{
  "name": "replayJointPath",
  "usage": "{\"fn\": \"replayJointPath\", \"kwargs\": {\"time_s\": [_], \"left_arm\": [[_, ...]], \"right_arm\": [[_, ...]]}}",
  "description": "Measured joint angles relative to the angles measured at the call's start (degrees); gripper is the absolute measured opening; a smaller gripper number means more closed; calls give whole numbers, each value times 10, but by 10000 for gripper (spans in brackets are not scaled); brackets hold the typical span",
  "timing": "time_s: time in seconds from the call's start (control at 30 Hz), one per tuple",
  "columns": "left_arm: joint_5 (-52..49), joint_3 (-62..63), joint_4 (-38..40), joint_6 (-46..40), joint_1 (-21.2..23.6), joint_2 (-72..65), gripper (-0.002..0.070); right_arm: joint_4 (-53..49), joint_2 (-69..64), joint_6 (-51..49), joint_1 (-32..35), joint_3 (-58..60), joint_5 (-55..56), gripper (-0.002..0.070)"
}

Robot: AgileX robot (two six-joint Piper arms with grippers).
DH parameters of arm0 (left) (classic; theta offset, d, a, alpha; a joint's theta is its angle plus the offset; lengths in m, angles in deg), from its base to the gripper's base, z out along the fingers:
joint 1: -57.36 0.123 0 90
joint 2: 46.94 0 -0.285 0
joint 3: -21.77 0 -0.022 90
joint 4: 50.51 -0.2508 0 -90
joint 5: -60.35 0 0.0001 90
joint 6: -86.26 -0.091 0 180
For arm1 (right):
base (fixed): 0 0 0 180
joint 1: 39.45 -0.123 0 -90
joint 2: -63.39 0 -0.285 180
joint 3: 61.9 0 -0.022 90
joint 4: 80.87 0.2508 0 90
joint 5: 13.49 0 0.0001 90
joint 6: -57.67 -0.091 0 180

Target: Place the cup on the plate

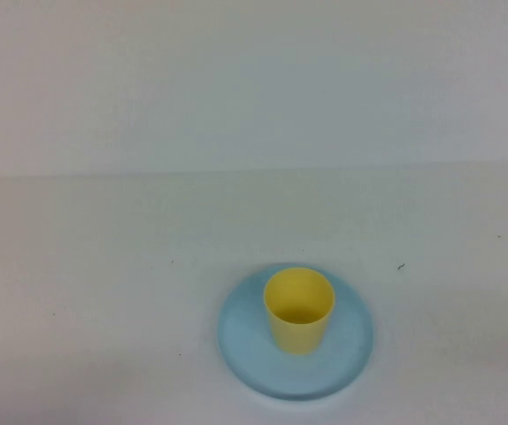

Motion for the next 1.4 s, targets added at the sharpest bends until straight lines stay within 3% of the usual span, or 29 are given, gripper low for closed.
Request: {"fn": "replayJointPath", "kwargs": {"time_s": [0.37,0.67,0.9,1.4], "left_arm": [[-60,0,-16,-1,-1,6,1],[-78,0,-26,5,-2,36,1],[-78,0,-27,5,-27,36,1],[-78,0,-29,32,-29,37,1]], "right_arm": [[26,112,-8,-34,107,-10,22],[18,113,-9,-39,111,-123,22],[16,113,-9,-59,111,-136,22],[12,113,-9,-47,110,-146,17]]}}
